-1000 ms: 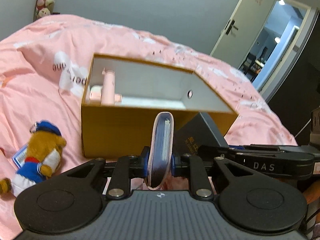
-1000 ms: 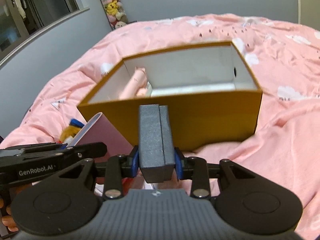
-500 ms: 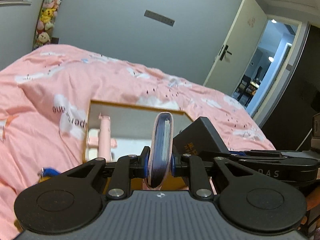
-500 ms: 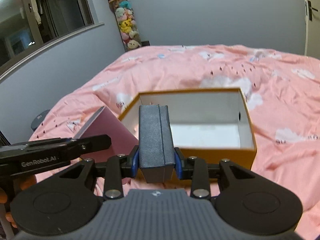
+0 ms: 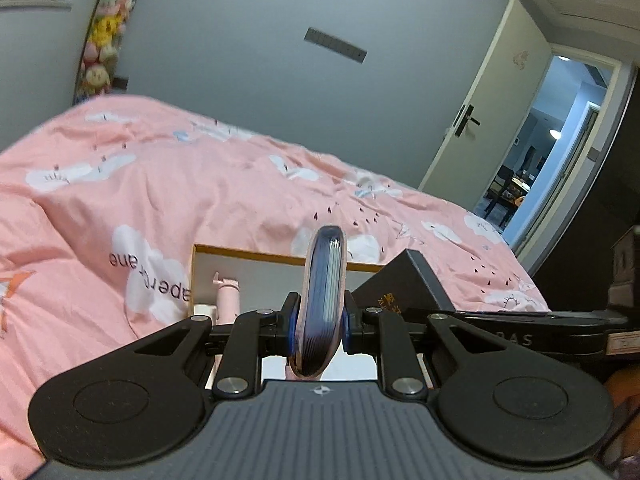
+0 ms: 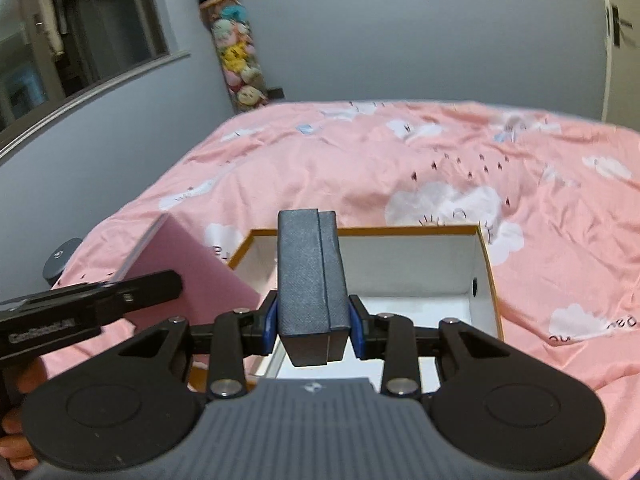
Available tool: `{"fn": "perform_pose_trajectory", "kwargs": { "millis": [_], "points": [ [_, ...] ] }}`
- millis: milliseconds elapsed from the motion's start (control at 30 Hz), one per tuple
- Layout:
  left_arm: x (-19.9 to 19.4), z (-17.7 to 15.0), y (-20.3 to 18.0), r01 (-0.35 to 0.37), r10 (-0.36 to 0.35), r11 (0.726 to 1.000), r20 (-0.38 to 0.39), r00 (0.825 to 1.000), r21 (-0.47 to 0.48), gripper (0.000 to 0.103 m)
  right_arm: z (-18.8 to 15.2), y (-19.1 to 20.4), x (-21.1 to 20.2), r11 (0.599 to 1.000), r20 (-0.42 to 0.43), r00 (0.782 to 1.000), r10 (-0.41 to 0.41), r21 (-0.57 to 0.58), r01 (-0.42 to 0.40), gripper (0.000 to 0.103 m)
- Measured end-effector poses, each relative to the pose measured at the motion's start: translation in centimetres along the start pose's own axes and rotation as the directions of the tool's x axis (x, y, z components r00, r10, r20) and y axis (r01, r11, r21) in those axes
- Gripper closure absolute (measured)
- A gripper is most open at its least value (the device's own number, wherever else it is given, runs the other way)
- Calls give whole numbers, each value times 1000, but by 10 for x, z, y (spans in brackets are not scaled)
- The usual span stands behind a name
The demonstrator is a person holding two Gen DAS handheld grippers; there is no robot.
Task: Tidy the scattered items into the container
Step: 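Carry the pink notebook and grey case over the orange box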
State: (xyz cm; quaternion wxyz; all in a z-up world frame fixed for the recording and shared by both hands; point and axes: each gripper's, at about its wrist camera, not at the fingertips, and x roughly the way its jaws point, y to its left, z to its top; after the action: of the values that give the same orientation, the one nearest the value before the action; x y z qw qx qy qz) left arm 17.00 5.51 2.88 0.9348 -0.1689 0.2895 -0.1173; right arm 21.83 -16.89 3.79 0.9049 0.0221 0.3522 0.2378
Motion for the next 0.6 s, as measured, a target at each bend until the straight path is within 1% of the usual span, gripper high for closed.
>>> {"fn": "perform_pose_trajectory", "kwargs": {
  "millis": [167,267,367,467,533,600],
  "points": [
    [33,10,7,5,-7,999,-66,998,-42,80,7,-23,27,997,-55,998,-13,76,17,66],
    [63,12,9,11,-21,997,-130,991,-81,81,4,-33,40,994,-93,996,-7,110,17,66],
    [95,15,10,-3,-21,993,-207,978,-117,80,3,-44,53,992,-126,992,-15,123,30,66],
    [125,16,13,-44,-1,987,-276,961,-157,81,4,-54,65,990,-162,987,-16,133,38,66],
    [145,16,17,-63,-2,980,-322,947,-191,81,5,-61,74,989,-189,982,-17,141,44,66],
    [161,14,21,-73,-8,973,-347,938,-220,81,8,-70,83,987,-215,977,-9,154,43,66]
  ]
}}
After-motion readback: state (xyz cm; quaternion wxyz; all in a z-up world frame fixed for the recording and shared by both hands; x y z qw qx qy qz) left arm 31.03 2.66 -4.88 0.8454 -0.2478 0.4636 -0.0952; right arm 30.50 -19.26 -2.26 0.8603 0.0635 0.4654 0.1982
